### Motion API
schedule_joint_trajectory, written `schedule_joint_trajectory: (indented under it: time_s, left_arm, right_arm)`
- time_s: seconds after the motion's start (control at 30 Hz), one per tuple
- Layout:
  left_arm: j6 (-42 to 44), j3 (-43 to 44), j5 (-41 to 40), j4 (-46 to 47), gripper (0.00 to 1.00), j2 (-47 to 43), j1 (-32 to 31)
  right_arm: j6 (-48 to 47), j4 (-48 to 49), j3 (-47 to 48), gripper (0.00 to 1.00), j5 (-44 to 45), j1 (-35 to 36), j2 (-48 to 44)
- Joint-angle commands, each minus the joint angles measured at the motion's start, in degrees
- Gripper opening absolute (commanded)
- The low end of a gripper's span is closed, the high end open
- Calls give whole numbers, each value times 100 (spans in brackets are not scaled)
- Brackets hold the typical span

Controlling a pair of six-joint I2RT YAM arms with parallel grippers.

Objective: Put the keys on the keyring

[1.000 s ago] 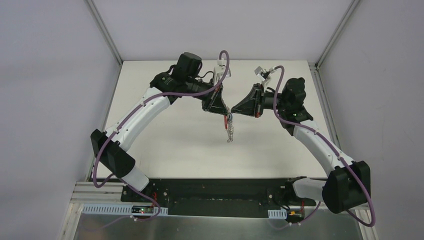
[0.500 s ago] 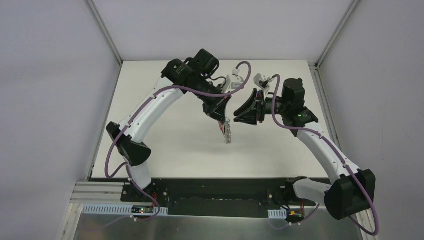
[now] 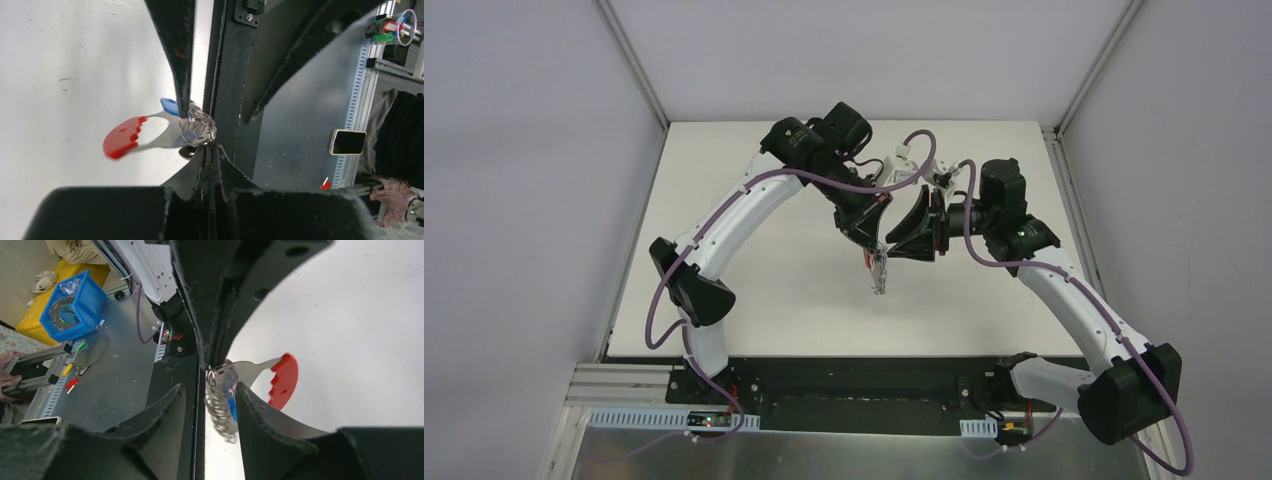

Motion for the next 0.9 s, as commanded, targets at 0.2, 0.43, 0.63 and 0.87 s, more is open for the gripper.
schedule_joint_trajectory:
  time_s: [0.2,0.43,0.63,0.87]
  left_arm:
    - [-119,207,360,84,0,57,-35]
    - [-105,148,382,115,0,47,-30]
    - [-114,67,402,178,0,21,-35]
    - [-121,40,491,219,0,12,-25]
  right_arm:
    - [-46,227,257,36,-94,254,117]
    - [75,300,259,22,-47,301,210]
    - [115,305,260,22,119,321,264]
    - [189,489,213,26,251,323,282]
